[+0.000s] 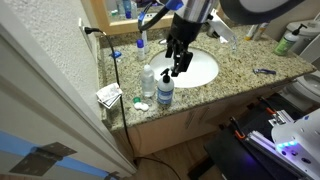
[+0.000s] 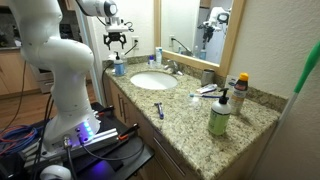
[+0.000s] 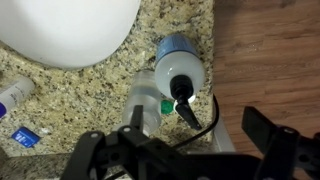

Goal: Pick up the soap bottle and move to forward.

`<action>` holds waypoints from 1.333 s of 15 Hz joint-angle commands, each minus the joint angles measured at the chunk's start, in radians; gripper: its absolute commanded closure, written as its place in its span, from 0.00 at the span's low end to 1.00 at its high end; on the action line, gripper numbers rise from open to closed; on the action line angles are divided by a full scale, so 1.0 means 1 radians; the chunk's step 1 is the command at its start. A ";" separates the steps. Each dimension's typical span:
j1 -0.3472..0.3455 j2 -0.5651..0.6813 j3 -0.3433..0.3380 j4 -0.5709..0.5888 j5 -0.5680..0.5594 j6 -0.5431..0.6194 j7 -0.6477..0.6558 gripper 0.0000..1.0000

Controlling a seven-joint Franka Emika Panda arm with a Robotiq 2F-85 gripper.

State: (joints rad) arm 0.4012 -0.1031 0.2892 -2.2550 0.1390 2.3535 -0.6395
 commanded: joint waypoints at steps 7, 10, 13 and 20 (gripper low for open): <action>-0.008 0.044 0.015 -0.014 0.033 0.054 -0.011 0.00; -0.008 0.045 0.018 -0.014 0.040 0.054 -0.010 0.00; -0.011 0.039 0.020 -0.005 0.013 0.047 0.018 0.00; -0.011 0.039 0.020 -0.005 0.013 0.047 0.023 0.00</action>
State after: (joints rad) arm 0.4012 -0.0661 0.2981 -2.2653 0.1537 2.4043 -0.6197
